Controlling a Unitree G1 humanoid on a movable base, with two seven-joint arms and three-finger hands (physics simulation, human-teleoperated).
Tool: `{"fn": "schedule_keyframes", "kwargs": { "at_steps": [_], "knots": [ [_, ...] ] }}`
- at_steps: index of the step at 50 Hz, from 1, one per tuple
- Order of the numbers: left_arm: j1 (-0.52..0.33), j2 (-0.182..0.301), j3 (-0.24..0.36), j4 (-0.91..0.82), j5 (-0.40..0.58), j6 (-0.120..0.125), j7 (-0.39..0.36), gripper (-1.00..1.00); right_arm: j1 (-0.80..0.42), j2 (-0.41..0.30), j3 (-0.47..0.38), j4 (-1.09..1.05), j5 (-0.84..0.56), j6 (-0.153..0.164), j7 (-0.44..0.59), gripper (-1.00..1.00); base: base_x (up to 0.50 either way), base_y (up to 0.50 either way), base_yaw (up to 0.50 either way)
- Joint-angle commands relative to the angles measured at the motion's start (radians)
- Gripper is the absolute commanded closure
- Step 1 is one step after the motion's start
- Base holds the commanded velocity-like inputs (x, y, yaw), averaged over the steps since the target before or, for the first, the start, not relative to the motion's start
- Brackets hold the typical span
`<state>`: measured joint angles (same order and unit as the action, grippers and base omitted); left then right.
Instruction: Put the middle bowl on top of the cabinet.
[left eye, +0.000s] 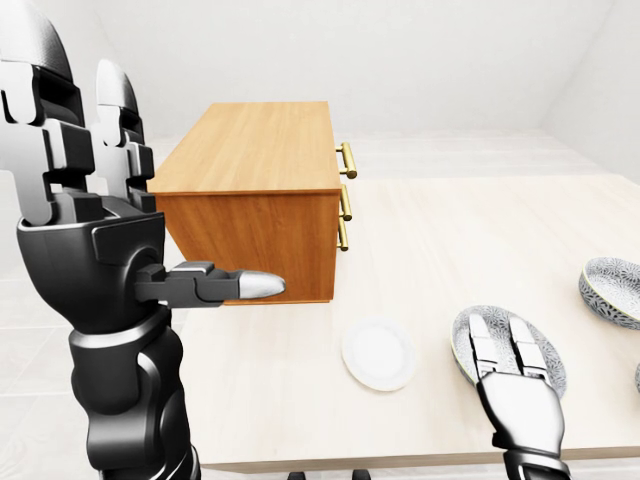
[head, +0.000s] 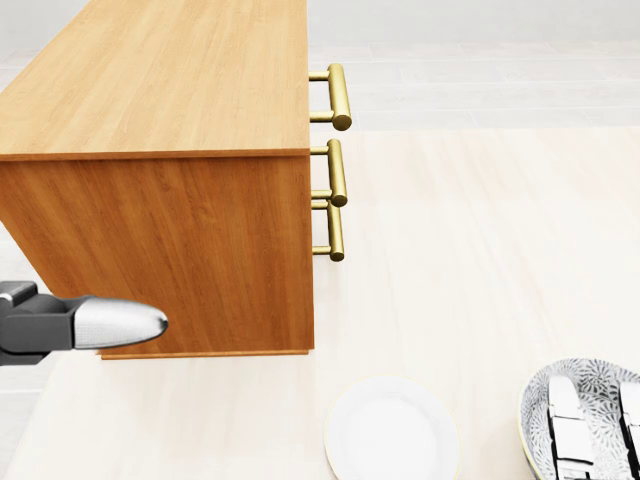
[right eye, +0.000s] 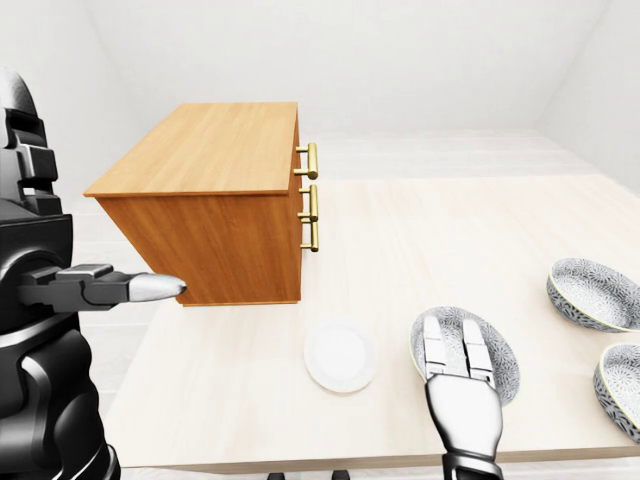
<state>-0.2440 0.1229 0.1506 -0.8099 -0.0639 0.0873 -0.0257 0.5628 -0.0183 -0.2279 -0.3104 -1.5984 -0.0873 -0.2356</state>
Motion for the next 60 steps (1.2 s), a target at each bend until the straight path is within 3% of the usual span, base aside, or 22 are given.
{"fn": "schedule_keyframes", "kwargs": {
  "at_steps": [1,15,19,23,24,25,32,34,35,37,44,46,52,54,59,60],
  "knots": [
    [-0.034,-0.002,0.001,0.017,0.007,0.000,0.012,-1.00,0.005,0.001,-0.001,0.048,0.001,0.000,-0.012,-1.00,0.00,0.00,0.00],
    [-0.035,0.000,-0.001,0.013,0.008,0.000,0.014,-1.00,0.010,-0.003,-0.053,0.159,0.044,0.000,-0.082,-1.00,0.00,0.00,0.00],
    [-0.033,0.001,-0.004,0.009,0.011,0.000,0.013,-1.00,0.031,0.008,-0.055,0.080,0.051,0.000,-0.026,-1.00,0.00,0.00,0.00],
    [-0.031,-0.001,-0.002,0.013,0.010,0.000,0.011,-1.00,0.009,0.011,-0.051,0.153,0.034,0.000,-0.076,-1.00,0.00,0.00,0.00],
    [-0.031,-0.001,-0.001,0.014,0.010,0.000,0.010,-1.00,0.002,0.010,-0.051,0.177,0.031,0.000,-0.094,0.34,0.00,0.00,0.00],
    [-0.031,-0.001,-0.001,0.014,0.010,0.000,0.010,-1.00,0.001,0.010,-0.047,0.183,0.029,0.000,-0.101,1.00,0.00,0.00,0.00],
    [-0.033,-0.001,-0.002,0.010,0.012,0.000,0.011,-1.00,0.009,-0.002,-0.044,0.175,0.045,0.000,-0.102,1.00,0.00,0.00,0.00],
    [-0.032,-0.001,-0.001,0.012,0.011,0.000,0.010,-1.00,0.018,0.001,-0.040,0.132,-0.021,0.012,-0.076,1.00,0.00,0.00,0.00],
    [-0.030,-0.002,-0.003,0.003,0.008,0.000,0.006,-1.00,0.003,0.003,-0.037,0.193,0.016,0.000,-0.116,1.00,0.00,0.00,0.00],
    [-0.032,-0.002,-0.004,0.004,0.010,0.000,0.009,-1.00,-0.004,0.000,-0.032,0.214,0.001,0.007,-0.130,1.00,0.00,0.00,0.00],
    [-0.030,-0.002,-0.002,0.008,0.009,0.000,0.005,-1.00,0.021,-0.007,-0.037,0.093,0.001,0.018,-0.060,1.00,0.00,0.00,0.00],
    [-0.030,-0.002,-0.003,0.006,0.009,0.000,0.004,-1.00,0.035,0.005,-0.044,-0.002,-0.005,0.024,0.010,1.00,0.00,0.00,0.00],
    [-0.032,-0.002,-0.002,0.008,0.007,0.000,0.003,-1.00,0.035,0.034,-0.041,-0.022,-0.055,0.016,-0.006,1.00,0.00,0.00,0.00],
    [-0.032,-0.002,-0.002,0.009,0.007,0.000,0.003,-1.00,0.060,0.039,-0.038,-0.146,-0.050,0.001,0.070,1.00,0.00,0.00,0.00],
    [-0.030,-0.002,-0.002,0.014,0.007,0.000,0.002,-1.00,0.067,0.063,-0.057,-0.320,-0.068,0.000,0.158,1.00,0.00,0.00,0.00],
    [-0.032,-0.003,-0.002,0.011,0.007,0.000,0.004,-1.00,0.068,0.063,-0.071,-0.417,-0.047,0.000,0.232,1.00,0.00,0.00,0.00]
  ]
}}
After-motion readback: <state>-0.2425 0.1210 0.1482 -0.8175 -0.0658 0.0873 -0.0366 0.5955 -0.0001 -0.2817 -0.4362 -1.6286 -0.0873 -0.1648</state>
